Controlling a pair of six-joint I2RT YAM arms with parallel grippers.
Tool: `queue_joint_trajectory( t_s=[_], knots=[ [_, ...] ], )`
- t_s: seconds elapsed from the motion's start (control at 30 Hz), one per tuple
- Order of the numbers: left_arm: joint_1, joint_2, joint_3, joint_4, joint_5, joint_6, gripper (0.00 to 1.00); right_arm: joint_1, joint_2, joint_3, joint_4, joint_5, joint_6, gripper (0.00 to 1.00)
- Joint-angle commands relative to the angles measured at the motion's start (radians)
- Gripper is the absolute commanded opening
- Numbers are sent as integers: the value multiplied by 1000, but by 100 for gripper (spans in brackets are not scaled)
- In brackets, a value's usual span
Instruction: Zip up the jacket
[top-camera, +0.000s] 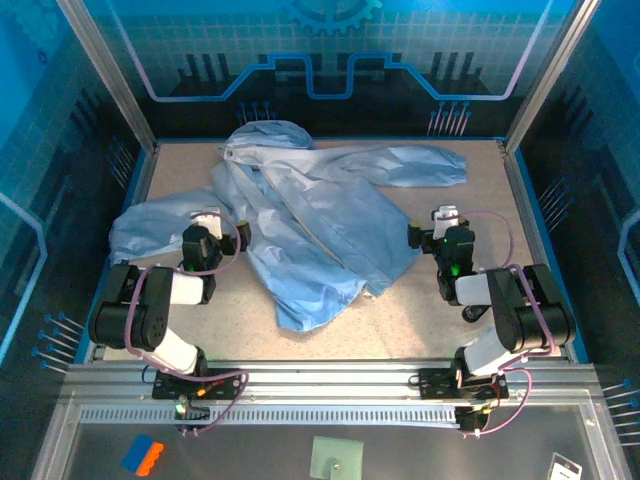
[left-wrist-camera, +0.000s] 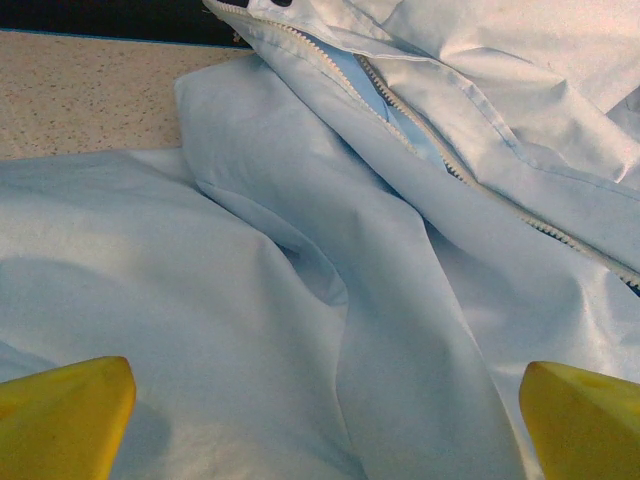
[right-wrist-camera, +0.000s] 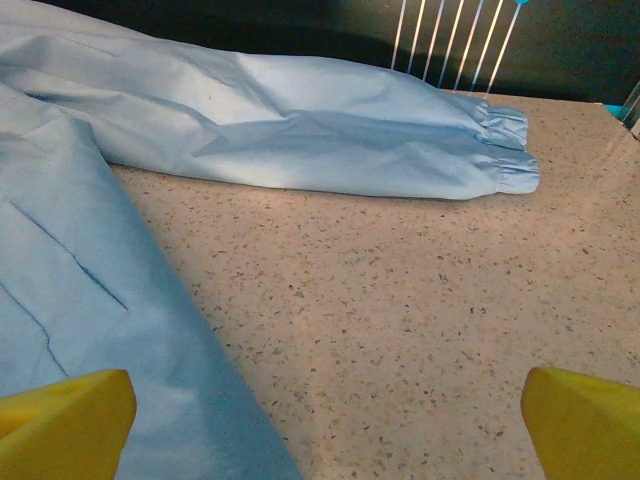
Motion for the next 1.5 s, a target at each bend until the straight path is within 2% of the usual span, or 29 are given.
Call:
queue_joint_trajectory(
  t_s=[0.0,0.5,0.63,0.73,0.83,0.97,1.17,1.23,1.33,1.47],
  knots=[
    [-2,1,19,-2,22,19,99,-6,7,16,1,-4,-9,100],
    [-1,0,20,-4,14,19,99,-7,5,16,1,-8,-8,100],
    [-4,-26,8,-1,43,30,99,-7,-14,17,-11,-6,-7,100],
    [-7,-96,29,-105,16,26,99,4,-96,50,-141,1,-19,100],
    [-34,-167,62,-245,-6,30,99,16,-165,131,-346,33,-15,100],
    [-76,-250,123,-467,-22,-28,99,28,-204,272,-635,45,83,100],
    [-251,-344,216,-738,-90,35,98,131,-140,455,-890,24,119,100],
    [-306,-352,240,-773,-91,-33,96,180,-93,522,-964,4,130,96],
    [-409,-314,261,-769,-80,-208,92,243,-9,611,-1034,-102,171,90],
    [-611,-167,320,-742,-117,-312,87,303,97,630,-1014,-185,240,81]
  ],
)
